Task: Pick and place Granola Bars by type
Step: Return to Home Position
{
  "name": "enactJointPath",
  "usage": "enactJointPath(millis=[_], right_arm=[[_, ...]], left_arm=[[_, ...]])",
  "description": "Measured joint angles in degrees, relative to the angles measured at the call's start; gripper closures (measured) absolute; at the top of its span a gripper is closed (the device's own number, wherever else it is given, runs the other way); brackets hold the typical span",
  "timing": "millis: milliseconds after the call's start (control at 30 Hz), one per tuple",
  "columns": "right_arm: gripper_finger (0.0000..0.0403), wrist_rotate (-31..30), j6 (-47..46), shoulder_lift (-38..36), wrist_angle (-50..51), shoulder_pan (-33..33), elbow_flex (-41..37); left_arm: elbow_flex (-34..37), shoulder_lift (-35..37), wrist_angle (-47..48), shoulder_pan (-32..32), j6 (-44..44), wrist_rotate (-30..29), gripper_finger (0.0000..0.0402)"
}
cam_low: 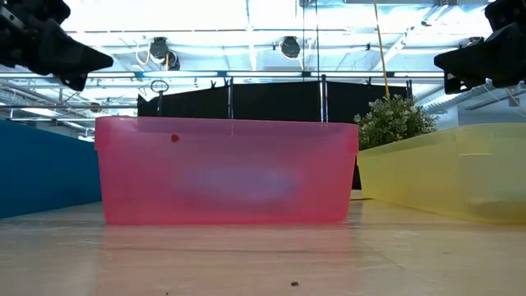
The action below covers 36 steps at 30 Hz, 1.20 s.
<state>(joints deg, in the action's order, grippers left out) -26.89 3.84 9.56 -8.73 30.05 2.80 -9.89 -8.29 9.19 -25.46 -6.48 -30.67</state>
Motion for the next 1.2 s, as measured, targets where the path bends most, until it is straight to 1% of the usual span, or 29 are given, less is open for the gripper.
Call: enactJointPath(millis=[233, 367, 500, 567, 767, 833, 967, 1100, 1200], right_arm=[[0.0403, 0.0, 0.0, 0.0, 0.0, 0.0, 0.0], [0.0403, 0.0, 0.0, 0.0, 0.0, 0.0, 0.0], [0.0403, 0.0, 0.0, 0.0, 0.0, 0.0, 0.0], [0.0403, 0.0, 0.0, 0.0, 0.0, 0.0, 0.0], [0.0403, 0.0, 0.0, 0.0, 0.0, 0.0, 0.0], [0.0403, 0.0, 0.0, 0.0, 0.0, 0.0, 0.0], [0.0403, 0.0, 0.0, 0.0, 0.0, 0.0, 0.0], [0.0403, 0.0, 0.0, 0.0, 0.0, 0.0, 0.0], [0.0403, 0.0, 0.0, 0.0, 0.0, 0.0, 0.0]], left_arm=[[0.0, 0.6, 0.0, 10.2, 1.9, 11.9, 0.0397], [0.0, 0.6, 0.0, 14.8, 3.0, 16.0, 0.0394], [0.0, 0.6, 0.0, 17.4, 4.5, 17.3, 0.0396], [0.9, 0.6, -1.5, 18.0, 4.9, 17.3, 0.0394], [7.8, 0.6, -11.7, 19.4, 5.9, 19.9, 0.0394], [8.8, 0.6, -13.6, 20.0, 5.9, 20.7, 0.0394], [9.2, 0.6, -13.8, 21.3, 5.7, 22.7, 0.0397], [9.3, 0.6, -13.4, 22.8, 5.5, 26.4, 0.0394], [9.3, 0.5, -13.4, 23.5, 6.0, 27.7, 0.0398]])
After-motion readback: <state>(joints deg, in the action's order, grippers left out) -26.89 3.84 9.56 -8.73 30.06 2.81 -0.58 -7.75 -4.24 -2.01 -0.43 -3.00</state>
